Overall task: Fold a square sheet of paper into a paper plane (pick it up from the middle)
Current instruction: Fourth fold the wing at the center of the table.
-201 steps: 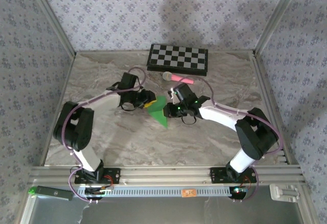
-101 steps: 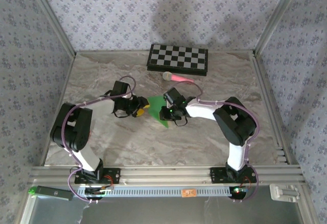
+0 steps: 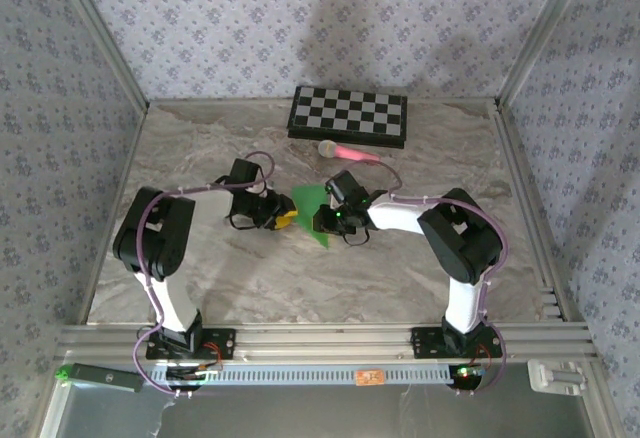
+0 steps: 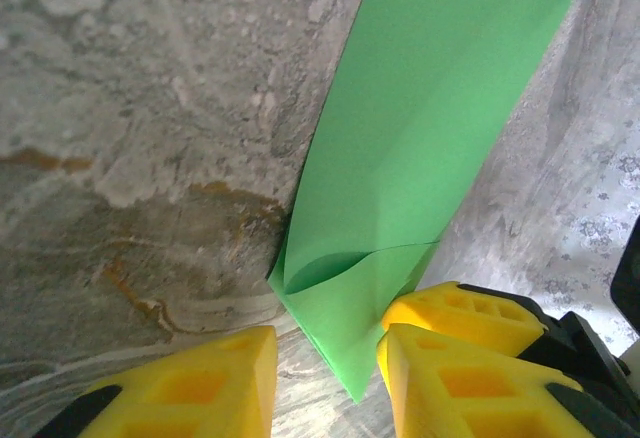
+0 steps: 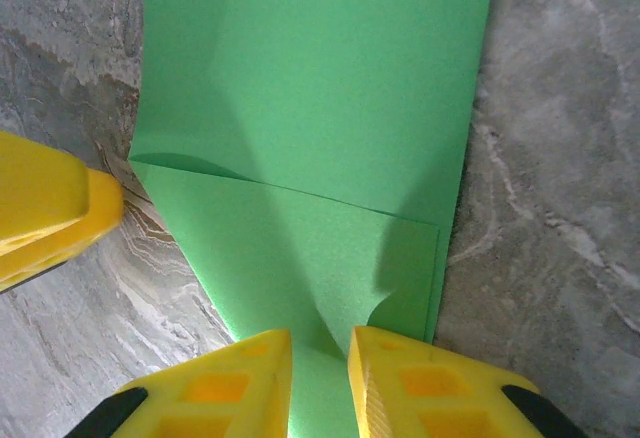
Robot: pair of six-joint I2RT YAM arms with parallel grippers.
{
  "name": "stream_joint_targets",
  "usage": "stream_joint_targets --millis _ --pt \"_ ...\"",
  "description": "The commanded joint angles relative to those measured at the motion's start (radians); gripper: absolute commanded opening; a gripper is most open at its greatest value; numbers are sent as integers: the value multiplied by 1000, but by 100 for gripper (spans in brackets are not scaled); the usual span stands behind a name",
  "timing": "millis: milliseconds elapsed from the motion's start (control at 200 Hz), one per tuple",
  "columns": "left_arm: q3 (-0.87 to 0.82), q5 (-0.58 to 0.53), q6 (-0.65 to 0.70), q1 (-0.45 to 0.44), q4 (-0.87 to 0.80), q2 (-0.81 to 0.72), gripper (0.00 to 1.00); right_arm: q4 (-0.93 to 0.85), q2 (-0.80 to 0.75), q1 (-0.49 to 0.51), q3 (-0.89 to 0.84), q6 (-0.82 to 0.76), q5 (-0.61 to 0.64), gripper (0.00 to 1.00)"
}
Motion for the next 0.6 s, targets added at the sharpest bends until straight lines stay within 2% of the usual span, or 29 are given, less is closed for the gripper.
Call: stream_joint_targets --millis 0,210,400,595 --pt "34 26 20 -6 -11 31 33 -53 22 -12 -31 12 18 25" --pt "41 21 23 -7 -11 54 32 -58 30 -14 -28 11 10 25" --pt "59 39 30 -12 -6 68 25 -56 32 -14 -34 9 4 25" --pt "68 63 41 -13 12 57 25 -48 27 -17 -43 10 3 25"
